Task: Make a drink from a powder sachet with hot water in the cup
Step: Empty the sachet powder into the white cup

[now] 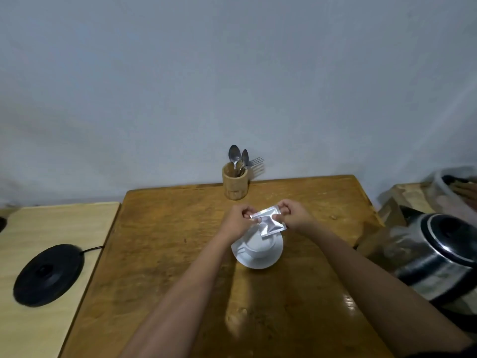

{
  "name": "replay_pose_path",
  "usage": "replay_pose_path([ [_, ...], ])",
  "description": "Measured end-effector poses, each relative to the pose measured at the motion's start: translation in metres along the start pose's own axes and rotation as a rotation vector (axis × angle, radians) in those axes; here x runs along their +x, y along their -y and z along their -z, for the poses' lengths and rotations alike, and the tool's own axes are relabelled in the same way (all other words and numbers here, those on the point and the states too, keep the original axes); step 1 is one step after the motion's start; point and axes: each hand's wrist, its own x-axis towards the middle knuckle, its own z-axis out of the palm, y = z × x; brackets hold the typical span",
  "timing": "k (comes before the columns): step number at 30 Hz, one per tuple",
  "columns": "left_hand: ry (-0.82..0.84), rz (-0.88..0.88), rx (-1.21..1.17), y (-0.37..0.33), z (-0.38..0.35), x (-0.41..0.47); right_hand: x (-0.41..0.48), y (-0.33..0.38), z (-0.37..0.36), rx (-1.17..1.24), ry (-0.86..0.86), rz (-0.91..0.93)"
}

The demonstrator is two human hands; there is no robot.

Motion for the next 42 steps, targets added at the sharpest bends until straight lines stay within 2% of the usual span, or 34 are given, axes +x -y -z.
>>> replay_pose_path([
  [7,0.054,-0.053,0.169,0.006,0.001,0.007,0.006,0.008,-0.006,-0.417,0.053,0.173],
  [13,0.043,-0.056,0.152,0.012,0.001,0.003,0.001,0.016,-0.013,-0.646,0.127,0.275],
  [20,-0.024,-0.038,0.078,0.021,0.001,-0.006,-0.001,0.021,-0.013,-0.668,0.128,0.273],
  [28,-0.085,-0.054,0.149,0.025,-0.002,-0.011,-0.004,0.025,-0.017,-0.648,0.115,0.27],
  [35,-0.119,-0.026,0.11,0.023,-0.004,-0.016,-0.004,0.026,-0.02,-0.638,0.084,0.224],
  [42,-0.032,-0.066,0.201,0.019,-0.004,-0.019,-0.007,0.024,-0.021,-0.653,0.059,0.242],
])
